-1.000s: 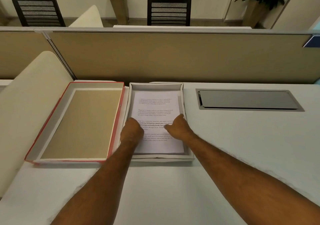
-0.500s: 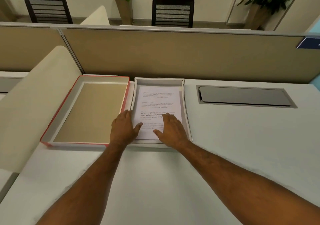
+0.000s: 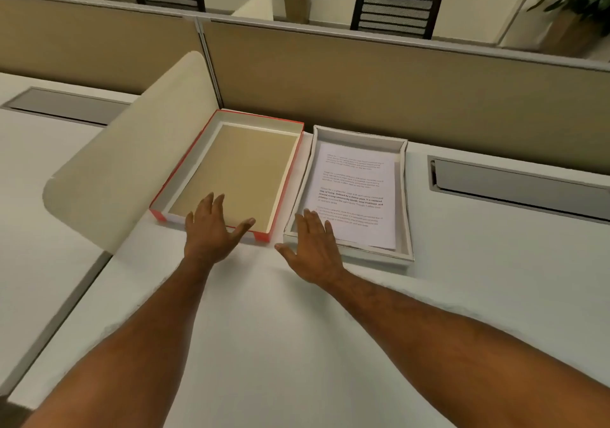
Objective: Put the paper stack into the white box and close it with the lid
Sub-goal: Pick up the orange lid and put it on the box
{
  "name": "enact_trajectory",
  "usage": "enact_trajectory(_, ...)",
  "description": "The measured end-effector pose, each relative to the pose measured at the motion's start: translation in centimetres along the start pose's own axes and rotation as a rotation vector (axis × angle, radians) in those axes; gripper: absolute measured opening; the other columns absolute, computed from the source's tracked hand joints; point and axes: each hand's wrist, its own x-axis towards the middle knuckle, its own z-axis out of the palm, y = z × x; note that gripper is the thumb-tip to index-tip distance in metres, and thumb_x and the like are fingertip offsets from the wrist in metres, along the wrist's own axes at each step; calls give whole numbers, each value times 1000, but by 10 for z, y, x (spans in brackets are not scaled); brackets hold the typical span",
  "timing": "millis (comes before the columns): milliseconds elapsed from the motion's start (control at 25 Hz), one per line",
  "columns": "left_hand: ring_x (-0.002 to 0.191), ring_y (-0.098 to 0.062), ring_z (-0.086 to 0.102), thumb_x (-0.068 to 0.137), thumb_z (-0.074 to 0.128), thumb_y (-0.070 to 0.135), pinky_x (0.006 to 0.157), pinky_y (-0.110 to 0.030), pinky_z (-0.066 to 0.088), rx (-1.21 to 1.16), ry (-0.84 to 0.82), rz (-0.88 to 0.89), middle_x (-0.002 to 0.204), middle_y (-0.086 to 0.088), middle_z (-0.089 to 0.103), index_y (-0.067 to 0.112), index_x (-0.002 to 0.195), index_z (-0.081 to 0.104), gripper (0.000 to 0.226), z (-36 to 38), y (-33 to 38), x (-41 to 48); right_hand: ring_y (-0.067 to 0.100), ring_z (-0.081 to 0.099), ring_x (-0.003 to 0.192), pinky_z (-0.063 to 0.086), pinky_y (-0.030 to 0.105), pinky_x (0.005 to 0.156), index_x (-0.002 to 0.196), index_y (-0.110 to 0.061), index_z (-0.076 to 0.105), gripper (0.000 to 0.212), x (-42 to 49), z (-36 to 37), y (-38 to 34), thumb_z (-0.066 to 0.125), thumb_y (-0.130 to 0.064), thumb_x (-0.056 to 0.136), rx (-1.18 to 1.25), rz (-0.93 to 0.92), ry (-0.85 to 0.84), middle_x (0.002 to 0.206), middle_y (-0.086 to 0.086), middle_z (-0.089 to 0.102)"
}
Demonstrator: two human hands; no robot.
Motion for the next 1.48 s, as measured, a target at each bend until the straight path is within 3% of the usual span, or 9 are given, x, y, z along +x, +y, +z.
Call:
enact_trajectory(160, 146, -39, 26, 76, 47, 81, 113, -61, 26, -14, 81, -121, 157, -22, 28, 8, 149, 29, 105, -9, -35, 6, 26, 3, 153, -2, 41, 122, 154, -9, 8, 88, 18, 7, -22, 34, -65, 91, 4, -43, -6, 165, 13, 6)
enact_trajectory(360, 150, -37, 14, 77, 54, 74, 119, -56, 19, -243, 116, -444, 161, -23, 17, 0, 152, 15, 113, -20, -69, 31, 31, 7, 152, 0, 40, 122, 153, -5, 8, 90, 46, 14, -41, 46, -57, 90, 31, -42, -29, 163, 18, 12)
enact_trajectory(520, 148, -36, 23, 79, 61, 67, 118, -48, 23, -556, 155, -602, 161, -21, 22, 1, 153, 11, 111, -13, -84, 45, 32, 13, 150, -5, 50, 120, 151, 0, 15, 87, 57, 16, -43, 41, -58, 91, -100, -25, -30, 157, 19, 30)
enact_trajectory(680, 140, -40, 37, 82, 67, 54, 115, -50, 31, -572, 208, -653, 153, -22, 38, 3, 152, 19, 98, -2, -85, 45, 26, 13, 151, -9, 46, 120, 150, 2, 16, 83, 59, 20, -39, 40, -54, 95, -125, -55, -24, 157, 19, 30)
enact_trajectory(800, 130, -37, 48, 81, 71, 37, 109, -49, 40, -689, 321, -581, 143, -19, 48, 10, 147, 28, 83, -4, -82, 44, 26, 10, 152, -11, 37, 119, 150, 4, 15, 81, 60, 21, -36, 42, -50, 96, -66, -60, -18, 159, 21, 23)
enact_trajectory(1040, 103, -11, 54, 85, 68, 13, 83, -43, 58, -1170, 420, -358, 137, -12, 36, 28, 140, 22, 73, -35, -51, 41, 26, 12, 151, -5, 34, 121, 150, 2, 21, 79, 49, 18, -33, 43, -51, 96, 106, -44, -9, 160, 22, 20)
enact_trajectory(1200, 124, -35, 55, 84, 73, 17, 93, -51, 55, -1147, 447, -233, 146, -18, 38, 22, 146, 17, 84, -66, -23, 42, 26, 13, 151, 6, 39, 123, 149, -4, 28, 86, 41, 1, -29, 43, -65, 90, 199, 1, -82, 160, 20, 23)
enact_trajectory(1320, 127, -28, 51, 80, 78, 22, 99, -40, 52, -975, 495, -94, 140, -12, 45, 16, 145, 26, 84, -83, 2, 37, 26, 15, 151, 8, 41, 122, 149, -7, 29, 78, 37, -30, -39, 44, -59, 93, 264, 12, -55, 159, 17, 27)
enact_trajectory(1480, 118, -22, 53, 76, 82, 24, 94, -35, 55, -898, 567, 22, 135, -11, 51, 9, 139, 35, 80, -92, 43, 22, 28, 47, 133, 42, 39, 106, 142, -11, 40, 70, 49, -97, -89, 52, -57, 90, 663, -38, 34, 146, 11, 49)
